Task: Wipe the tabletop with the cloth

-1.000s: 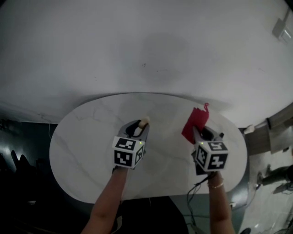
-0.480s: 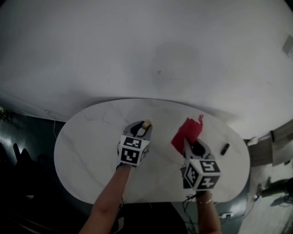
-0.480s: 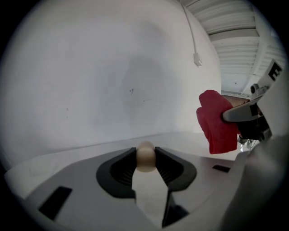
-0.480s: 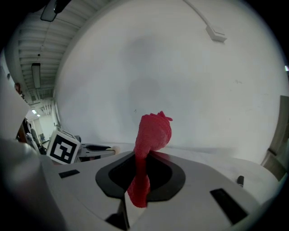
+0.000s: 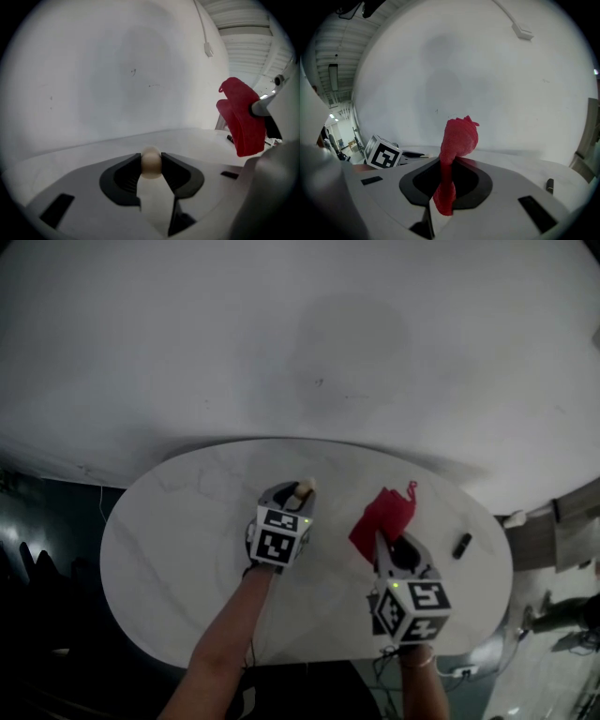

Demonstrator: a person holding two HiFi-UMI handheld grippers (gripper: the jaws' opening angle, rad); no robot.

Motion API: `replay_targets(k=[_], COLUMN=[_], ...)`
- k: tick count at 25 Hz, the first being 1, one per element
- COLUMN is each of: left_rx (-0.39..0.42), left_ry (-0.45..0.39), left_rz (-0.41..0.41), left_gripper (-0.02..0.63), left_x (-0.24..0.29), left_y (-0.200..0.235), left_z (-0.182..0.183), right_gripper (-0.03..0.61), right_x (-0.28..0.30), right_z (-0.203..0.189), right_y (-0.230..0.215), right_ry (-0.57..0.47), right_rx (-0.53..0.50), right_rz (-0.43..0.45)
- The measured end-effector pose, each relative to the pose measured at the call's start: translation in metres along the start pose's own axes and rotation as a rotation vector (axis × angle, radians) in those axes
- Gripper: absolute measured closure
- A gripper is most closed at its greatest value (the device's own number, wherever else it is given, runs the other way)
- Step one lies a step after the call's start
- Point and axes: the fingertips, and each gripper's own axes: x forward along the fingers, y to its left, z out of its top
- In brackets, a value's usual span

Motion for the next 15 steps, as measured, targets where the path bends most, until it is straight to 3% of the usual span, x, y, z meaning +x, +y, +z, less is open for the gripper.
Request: replay_targets(k=[10, 15], left_rx=[0.007, 0.048], left_ry=[0.064, 0.083], left_rz=[-0.029, -0.029], left_gripper=[0.485, 0.485], left_x=[0.031, 0.035], left_y=[-0.003, -0.006], left_z=[-0.009, -0.009], right_gripper=[0.529, 0.529], right_x=[0.01, 0.013], right_z=[-0.007, -0.002], right_y=[-0.016, -0.017], right_ry=[0.037, 0.036], right_rx=[0.057, 0.051], right_rz=[-0.016, -0.014])
